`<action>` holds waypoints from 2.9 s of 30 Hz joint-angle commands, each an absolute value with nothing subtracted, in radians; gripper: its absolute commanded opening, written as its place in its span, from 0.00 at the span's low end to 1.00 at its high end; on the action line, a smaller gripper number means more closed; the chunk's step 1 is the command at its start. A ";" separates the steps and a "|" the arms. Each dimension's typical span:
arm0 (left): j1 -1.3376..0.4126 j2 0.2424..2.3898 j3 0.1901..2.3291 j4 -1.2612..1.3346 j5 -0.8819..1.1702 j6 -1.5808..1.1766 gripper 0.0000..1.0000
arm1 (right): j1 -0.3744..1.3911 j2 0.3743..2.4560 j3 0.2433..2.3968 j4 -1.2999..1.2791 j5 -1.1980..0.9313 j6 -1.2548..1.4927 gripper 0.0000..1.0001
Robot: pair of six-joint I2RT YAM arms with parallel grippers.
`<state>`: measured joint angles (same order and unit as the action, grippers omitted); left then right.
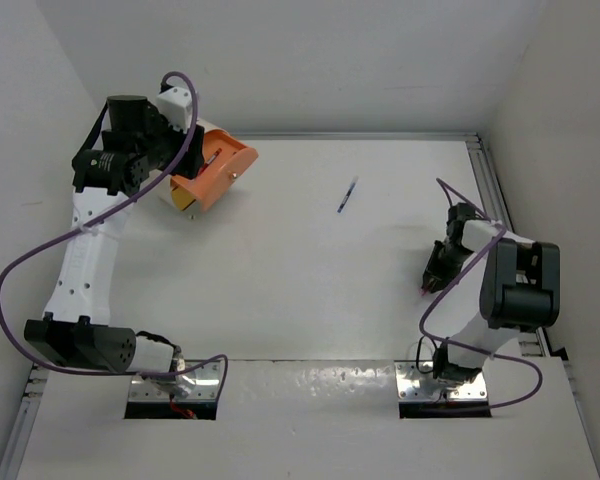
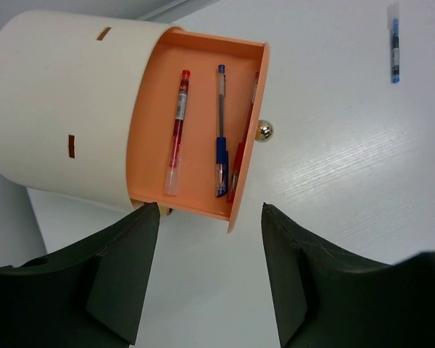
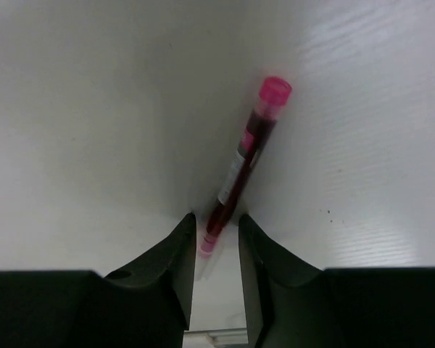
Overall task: Sort the stationery into containers
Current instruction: Pick up the pen from the center of the board, then place the pen in the drawer.
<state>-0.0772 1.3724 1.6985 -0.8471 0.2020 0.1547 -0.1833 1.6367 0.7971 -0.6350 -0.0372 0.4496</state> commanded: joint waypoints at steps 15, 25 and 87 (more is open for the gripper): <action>-0.058 1.195 1.504 -0.708 0.680 0.074 0.62 | 0.071 1.478 1.115 -0.508 -0.406 0.432 0.00; -0.146 1.115 1.250 -0.425 1.014 -0.221 0.62 | 0.489 1.396 1.429 -0.210 -0.336 0.675 0.00; -0.043 1.802 1.944 -1.112 0.149 0.443 0.16 | 0.434 1.431 1.333 -0.255 -0.268 0.621 0.61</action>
<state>-0.0505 1.7966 1.9263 -1.1202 0.1486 0.4339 0.4404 1.4460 1.3312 -0.2737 -0.2424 0.6346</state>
